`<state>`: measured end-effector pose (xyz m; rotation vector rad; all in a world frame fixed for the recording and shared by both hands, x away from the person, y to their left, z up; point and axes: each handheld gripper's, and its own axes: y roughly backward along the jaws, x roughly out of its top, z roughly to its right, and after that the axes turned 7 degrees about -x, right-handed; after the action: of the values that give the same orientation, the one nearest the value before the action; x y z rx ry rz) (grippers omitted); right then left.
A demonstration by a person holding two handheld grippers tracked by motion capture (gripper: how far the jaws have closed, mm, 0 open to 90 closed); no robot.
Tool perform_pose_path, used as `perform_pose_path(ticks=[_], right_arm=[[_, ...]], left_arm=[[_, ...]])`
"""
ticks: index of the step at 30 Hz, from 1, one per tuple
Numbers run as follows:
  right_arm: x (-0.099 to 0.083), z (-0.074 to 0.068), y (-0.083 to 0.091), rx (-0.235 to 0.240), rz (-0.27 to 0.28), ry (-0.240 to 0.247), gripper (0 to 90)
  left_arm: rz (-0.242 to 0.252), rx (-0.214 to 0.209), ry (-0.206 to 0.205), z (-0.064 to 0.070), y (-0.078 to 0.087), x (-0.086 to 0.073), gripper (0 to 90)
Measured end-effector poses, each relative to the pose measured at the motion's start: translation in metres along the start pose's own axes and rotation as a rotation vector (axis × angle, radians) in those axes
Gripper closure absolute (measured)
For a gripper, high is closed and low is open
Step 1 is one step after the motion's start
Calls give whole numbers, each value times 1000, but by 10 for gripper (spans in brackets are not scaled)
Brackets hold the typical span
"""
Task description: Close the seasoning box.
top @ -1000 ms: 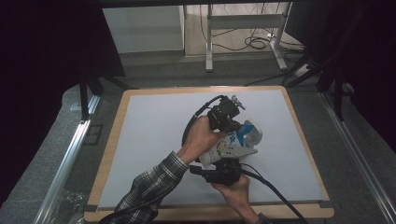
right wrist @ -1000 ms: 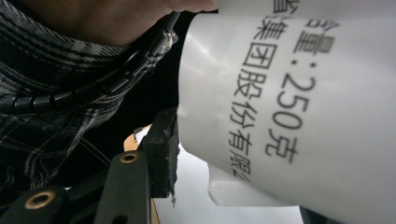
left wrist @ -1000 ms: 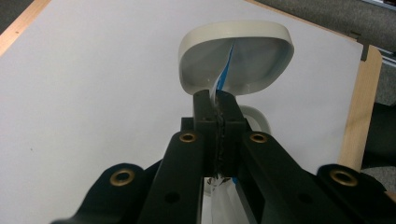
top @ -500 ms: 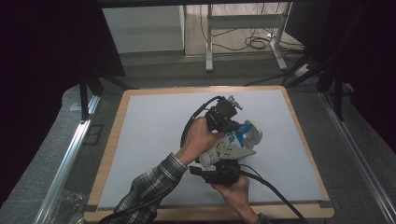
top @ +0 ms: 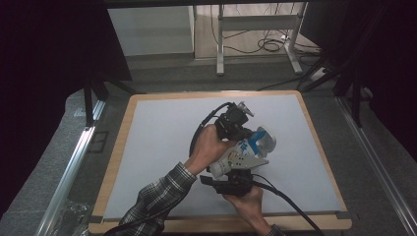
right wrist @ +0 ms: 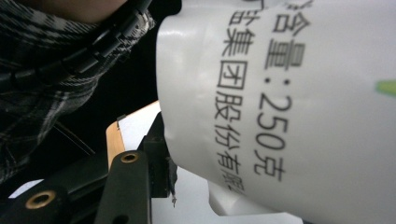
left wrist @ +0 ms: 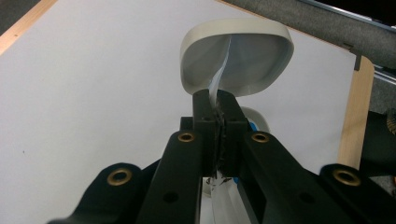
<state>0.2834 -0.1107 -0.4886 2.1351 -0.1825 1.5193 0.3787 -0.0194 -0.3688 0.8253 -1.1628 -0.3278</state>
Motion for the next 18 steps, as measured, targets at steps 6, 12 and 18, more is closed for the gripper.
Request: perform_pose_path(ticks=[6,12,18], right_arm=[[-2,1,-1,-15,-5,1,539],[-3,3,0,-26,-10,2,555],[-5,4,0,-39,-15,7,567]], left_arm=[[4,-3,-1,0,2,-2,885],[7,-3,0,1,3,-3,884],[12,-6,3,2,6,-6,884]])
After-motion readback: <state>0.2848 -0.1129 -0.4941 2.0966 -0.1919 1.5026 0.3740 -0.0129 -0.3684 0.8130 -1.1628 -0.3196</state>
